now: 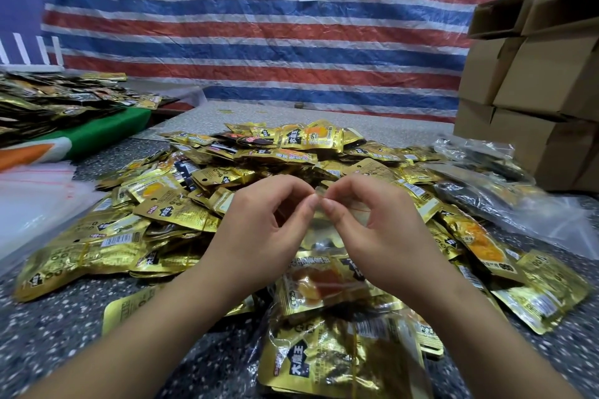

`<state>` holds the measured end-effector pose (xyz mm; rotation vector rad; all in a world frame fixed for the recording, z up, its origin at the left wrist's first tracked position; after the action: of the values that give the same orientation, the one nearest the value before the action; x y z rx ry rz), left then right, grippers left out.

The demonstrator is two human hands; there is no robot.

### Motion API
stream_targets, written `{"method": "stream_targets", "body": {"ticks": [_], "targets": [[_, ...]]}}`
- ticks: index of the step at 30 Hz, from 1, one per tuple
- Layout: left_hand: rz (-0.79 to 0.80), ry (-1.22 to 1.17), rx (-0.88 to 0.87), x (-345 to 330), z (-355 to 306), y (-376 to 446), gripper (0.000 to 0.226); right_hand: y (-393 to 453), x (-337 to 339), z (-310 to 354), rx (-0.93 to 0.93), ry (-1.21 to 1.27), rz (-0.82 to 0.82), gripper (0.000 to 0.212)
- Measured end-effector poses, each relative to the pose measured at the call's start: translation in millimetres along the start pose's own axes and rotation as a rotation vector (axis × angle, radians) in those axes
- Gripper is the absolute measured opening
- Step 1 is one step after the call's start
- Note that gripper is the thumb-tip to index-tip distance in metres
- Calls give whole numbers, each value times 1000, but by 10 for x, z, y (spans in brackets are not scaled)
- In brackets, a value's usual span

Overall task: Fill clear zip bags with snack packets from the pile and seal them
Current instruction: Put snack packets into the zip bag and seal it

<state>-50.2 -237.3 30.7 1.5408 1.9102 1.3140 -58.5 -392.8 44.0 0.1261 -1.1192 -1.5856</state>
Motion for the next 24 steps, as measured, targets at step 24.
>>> {"method": "stream_targets", "body": {"ticks": [24], "targets": [[93,-69,33,-14,-33,4,18,-13,48,27,33,-46,24,12]]}}
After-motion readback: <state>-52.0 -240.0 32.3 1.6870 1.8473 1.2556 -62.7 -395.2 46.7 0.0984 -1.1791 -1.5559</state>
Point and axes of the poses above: each hand's wrist, its own y-axis towards the middle knuckle, its own x-axis out of the back of the hand, z = x × y, the point moved 3 cm from there along y, towards the middle knuckle, and after that the axes turned 9 degrees about -z, right-handed, at the moved point
